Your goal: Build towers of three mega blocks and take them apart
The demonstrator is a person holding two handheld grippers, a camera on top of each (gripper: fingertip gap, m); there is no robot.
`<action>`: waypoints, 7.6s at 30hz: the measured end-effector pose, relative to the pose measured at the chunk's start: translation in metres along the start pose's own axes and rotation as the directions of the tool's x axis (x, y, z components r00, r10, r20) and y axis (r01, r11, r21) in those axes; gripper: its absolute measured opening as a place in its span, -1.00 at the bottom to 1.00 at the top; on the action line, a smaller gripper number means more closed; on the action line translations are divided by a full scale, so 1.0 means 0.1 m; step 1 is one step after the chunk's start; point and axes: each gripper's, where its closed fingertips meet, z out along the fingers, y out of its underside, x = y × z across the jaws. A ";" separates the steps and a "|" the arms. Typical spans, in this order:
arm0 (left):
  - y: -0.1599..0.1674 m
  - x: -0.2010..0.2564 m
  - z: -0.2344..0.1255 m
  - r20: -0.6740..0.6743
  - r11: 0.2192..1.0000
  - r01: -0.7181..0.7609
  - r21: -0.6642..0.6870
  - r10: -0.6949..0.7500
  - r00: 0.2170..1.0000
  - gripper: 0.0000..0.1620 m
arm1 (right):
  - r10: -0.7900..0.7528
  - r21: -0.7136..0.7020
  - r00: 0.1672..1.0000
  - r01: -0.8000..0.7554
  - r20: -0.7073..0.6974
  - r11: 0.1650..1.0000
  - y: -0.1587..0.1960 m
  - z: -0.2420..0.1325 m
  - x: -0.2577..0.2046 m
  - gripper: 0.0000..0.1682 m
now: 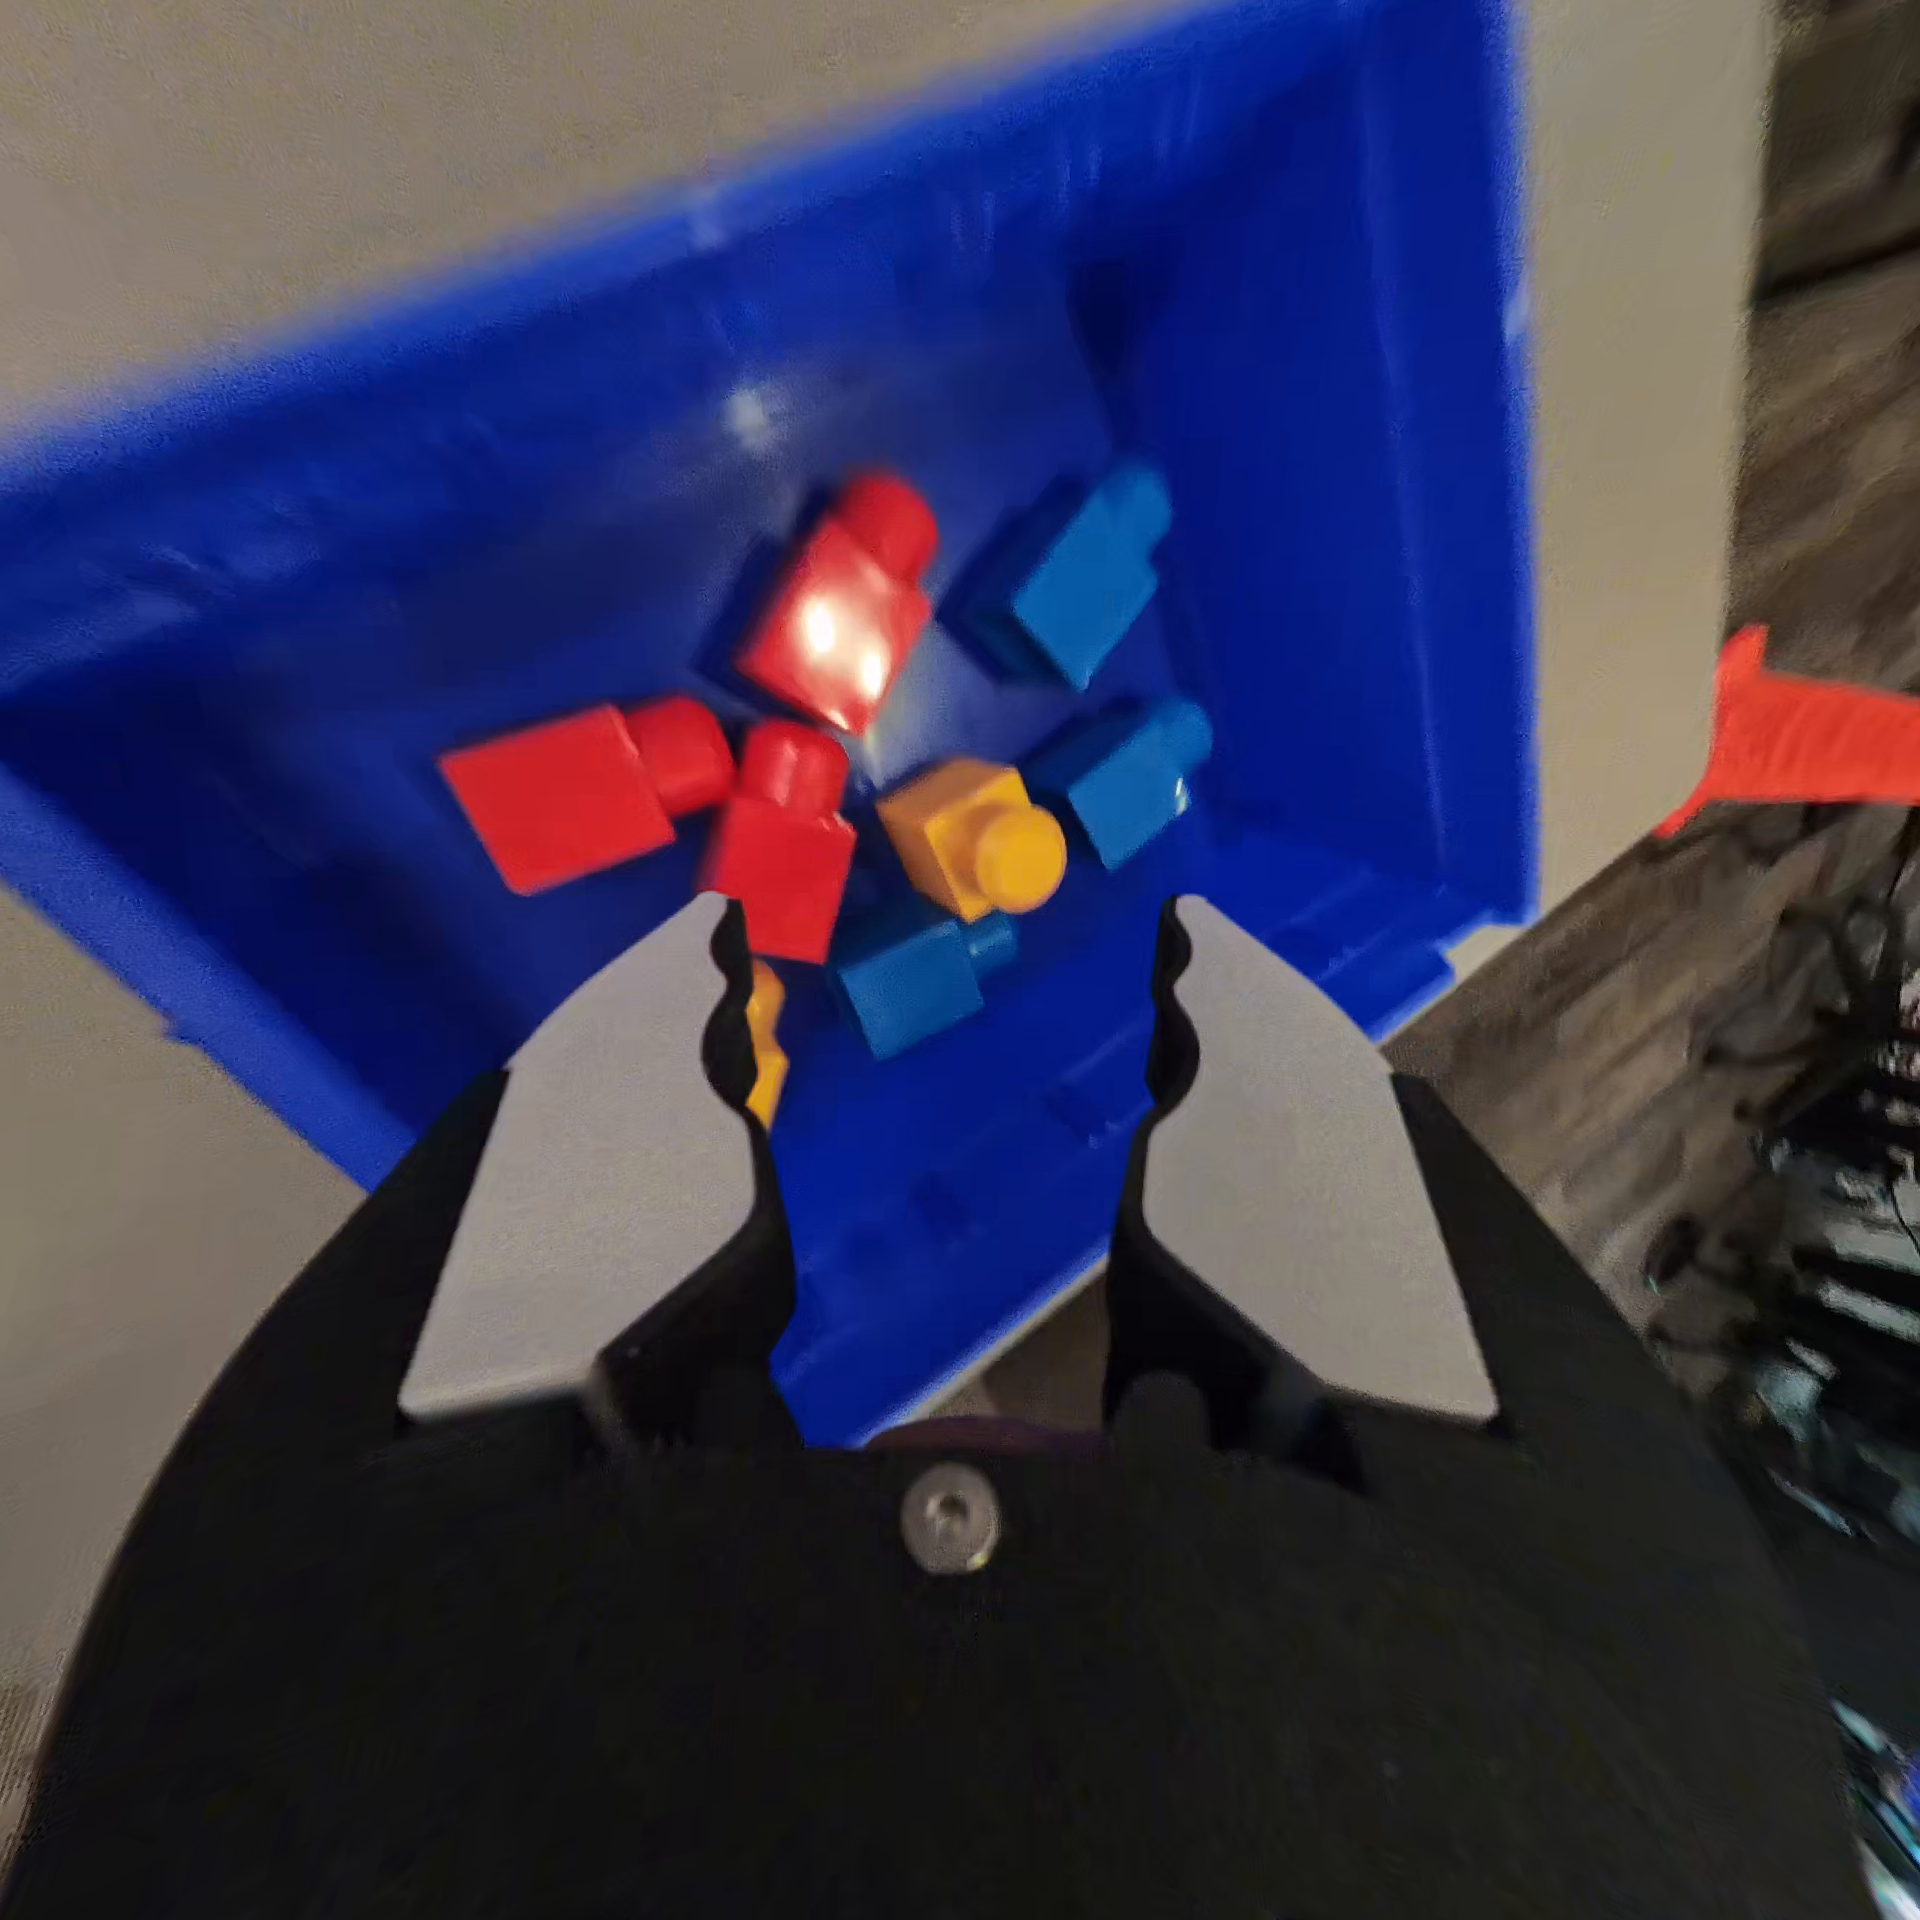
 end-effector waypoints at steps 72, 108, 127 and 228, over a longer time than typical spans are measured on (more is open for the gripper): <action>0.67 0.57 -0.67 -0.057 0.995 -0.101 -0.017 0.100 0.993 -0.32 | 0.471 0.259 0.882 -0.458 0.015 0.850 -1.18 -0.83 0.57 -0.58; 0.33 0.53 -1.52 0.006 0.929 0.128 0.348 -0.139 0.990 -0.18 | 0.639 0.800 0.718 -0.540 0.277 0.260 -0.45 -0.76 -1.28 -0.21; 0.13 -0.35 -2.29 0.204 0.875 0.134 0.466 -0.253 0.946 -0.29 | 0.694 0.761 0.719 -0.469 0.035 0.447 0.00 -0.46 -1.47 -0.29; -0.73 0.89 -1.14 -0.645 0.899 0.251 0.358 0.044 0.763 -0.55 | 0.234 -0.325 0.906 -0.116 0.353 0.939 0.55 0.28 -0.92 -0.56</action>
